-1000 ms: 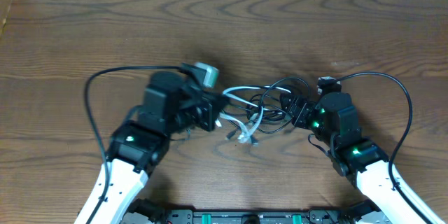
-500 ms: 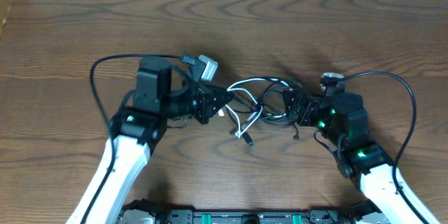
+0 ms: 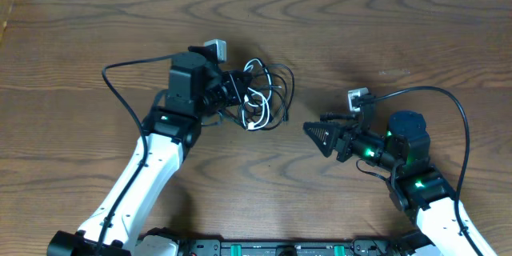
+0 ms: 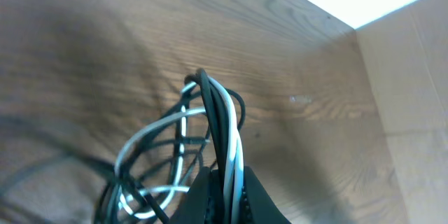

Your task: Untangle cables

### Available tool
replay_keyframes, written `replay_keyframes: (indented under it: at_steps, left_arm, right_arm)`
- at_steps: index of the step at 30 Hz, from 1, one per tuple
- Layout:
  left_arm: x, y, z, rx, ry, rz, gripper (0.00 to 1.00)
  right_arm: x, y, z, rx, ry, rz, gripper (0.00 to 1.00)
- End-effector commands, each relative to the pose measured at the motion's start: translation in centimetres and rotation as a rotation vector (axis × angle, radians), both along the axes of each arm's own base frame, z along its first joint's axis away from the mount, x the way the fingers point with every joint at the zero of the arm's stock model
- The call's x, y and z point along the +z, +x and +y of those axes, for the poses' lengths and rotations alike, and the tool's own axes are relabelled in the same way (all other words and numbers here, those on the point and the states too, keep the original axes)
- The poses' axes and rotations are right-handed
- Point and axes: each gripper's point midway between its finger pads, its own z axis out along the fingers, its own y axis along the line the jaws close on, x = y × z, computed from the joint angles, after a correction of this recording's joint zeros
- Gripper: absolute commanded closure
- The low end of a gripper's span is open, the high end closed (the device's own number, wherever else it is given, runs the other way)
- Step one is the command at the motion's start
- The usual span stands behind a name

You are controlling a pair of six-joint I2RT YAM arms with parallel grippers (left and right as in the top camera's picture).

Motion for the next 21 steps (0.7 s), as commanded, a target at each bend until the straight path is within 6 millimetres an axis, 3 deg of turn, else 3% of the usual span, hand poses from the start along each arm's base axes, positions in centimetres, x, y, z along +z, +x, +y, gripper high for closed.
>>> replay_keyframes:
  at_steps: [1, 4, 6, 11, 14, 21]
  left_arm:
    - [0.6, 0.1, -0.6, 0.109, -0.042, 0.056, 0.93]
    - [0.8, -0.6, -2.4, 0.074, -0.046, 0.049, 0.93]
    - [1.3, -1.0, -3.6, 0.042, -0.057, 0.027, 0.93]
    - [4.0, -2.4, -6.7, -0.095, -0.131, -0.051, 0.92]
    - [5.2, -3.5, -7.4, -0.194, -0.134, -0.104, 0.93]
    - [7.0, -6.9, -9.3, -0.503, -0.095, -0.294, 0.92]
  right_arm:
    - [0.2, 0.0, 0.0, -0.058, 0.109, 0.163, 0.22]
    - [-0.1, 0.0, 0.1, -0.099, 0.176, 0.287, 0.21]
    - [-0.3, 0.2, 0.2, -0.105, 0.164, 0.279, 0.2]
    - [-2.6, 0.9, -0.4, -0.201, 0.106, 0.333, 0.19]
    - [-3.6, 1.5, -0.7, -0.256, 0.118, 0.394, 0.19]
    - [-3.3, 2.1, -0.4, -0.273, 0.18, 0.433, 0.19]
